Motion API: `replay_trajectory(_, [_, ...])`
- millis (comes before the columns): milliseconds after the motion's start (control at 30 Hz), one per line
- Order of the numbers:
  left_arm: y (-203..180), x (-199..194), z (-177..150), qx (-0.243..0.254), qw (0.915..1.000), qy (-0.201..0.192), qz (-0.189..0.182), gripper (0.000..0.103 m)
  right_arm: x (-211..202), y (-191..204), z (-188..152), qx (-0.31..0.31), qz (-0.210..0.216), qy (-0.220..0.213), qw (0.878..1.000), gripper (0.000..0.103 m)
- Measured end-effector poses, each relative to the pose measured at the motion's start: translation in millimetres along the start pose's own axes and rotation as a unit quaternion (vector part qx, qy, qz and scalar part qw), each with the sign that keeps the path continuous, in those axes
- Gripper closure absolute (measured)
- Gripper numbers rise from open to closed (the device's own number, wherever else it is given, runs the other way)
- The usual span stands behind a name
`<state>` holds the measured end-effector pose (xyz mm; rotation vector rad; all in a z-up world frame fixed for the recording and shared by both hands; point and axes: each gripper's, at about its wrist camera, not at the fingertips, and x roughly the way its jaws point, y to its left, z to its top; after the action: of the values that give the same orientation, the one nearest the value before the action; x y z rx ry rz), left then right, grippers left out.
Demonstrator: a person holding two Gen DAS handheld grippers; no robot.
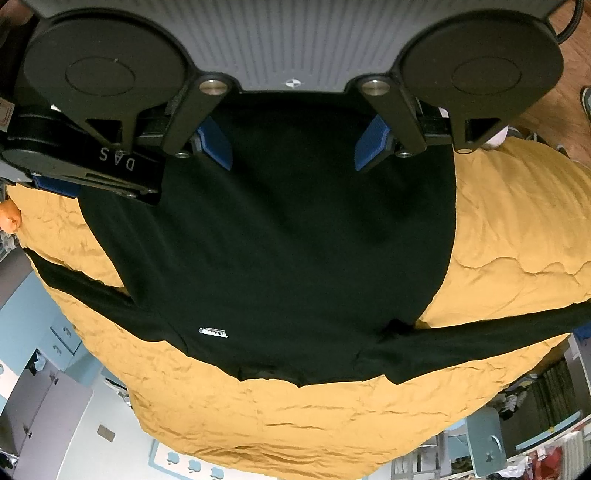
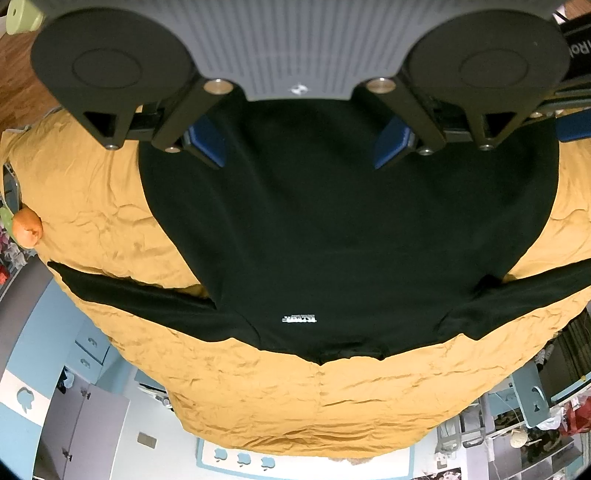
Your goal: Fold small clothes
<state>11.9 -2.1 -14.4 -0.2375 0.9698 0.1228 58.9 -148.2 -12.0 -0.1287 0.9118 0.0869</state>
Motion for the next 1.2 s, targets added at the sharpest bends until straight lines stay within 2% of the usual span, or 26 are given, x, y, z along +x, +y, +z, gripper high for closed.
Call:
replay_trajectory(267, [1, 7, 7, 0.002, 1.0000, 0.005, -0.005, 0.015, 5, 0, 4, 0.002, 0.001, 0.001, 1.000, 0.020])
replay_trajectory(333, [5, 10, 8, -0.006, 0.9998, 0.008, -0.017, 0.015, 7, 2, 6, 0.000, 0.005, -0.005, 1.000, 0.020])
replay_trajectory(400, [15, 15, 10, -0.028, 0.9986, 0.010, -0.045, 0.015, 9, 4, 10, -0.005, 0.009, -0.014, 1.000, 0.020])
replay_trajectory(467, [29, 17, 13, -0.041, 0.9947, 0.001, -0.095, 0.015, 10, 7, 16, -0.009, 0.018, -0.030, 0.999, 0.020])
replay_trajectory(533, [44, 19, 17, -0.060, 0.9888, -0.004, -0.137, 0.015, 9, 12, 22, -0.018, 0.047, -0.055, 0.997, 0.020])
replay_trajectory(567, [53, 22, 20, -0.075, 0.9865, -0.004, -0.145, 0.015, 8, 18, 26, -0.029, 0.065, -0.070, 0.995, 0.020])
replay_trajectory(633, [71, 26, 25, -0.095, 0.9847, -0.008, -0.146, 0.015, 7, 31, 34, -0.054, 0.094, -0.105, 0.988, 0.020])
replay_trajectory(700, [95, 30, 31, -0.119, 0.9840, -0.014, -0.132, 0.015, 8, 48, 42, -0.077, 0.124, -0.138, 0.980, 0.020])
replay_trajectory(800, [140, 30, 41, -0.160, 0.9808, -0.040, -0.104, 0.016, 20, 76, 60, -0.101, 0.158, -0.154, 0.970, 0.020])
replay_trajectory(900, [195, 28, 54, -0.187, 0.9757, -0.091, -0.069, 0.018, 41, 114, 77, -0.133, 0.177, -0.161, 0.962, 0.020])
replay_trajectory(967, [240, 26, 63, -0.216, 0.9646, -0.135, -0.070, 0.018, 58, 139, 87, -0.152, 0.183, -0.167, 0.957, 0.020])
replay_trajectory(1033, [284, 28, 68, -0.250, 0.9475, -0.184, -0.079, 0.018, 78, 159, 93, -0.166, 0.182, -0.175, 0.953, 0.020])
replay_trajectory(1167, [369, 42, 72, -0.346, 0.9028, -0.247, -0.065, 0.019, 123, 210, 105, -0.207, 0.170, -0.201, 0.942, 0.020])
replay_trajectory(1200, [388, 46, 71, -0.367, 0.8909, -0.260, -0.059, 0.023, 134, 224, 107, -0.221, 0.165, -0.205, 0.939, 0.020])
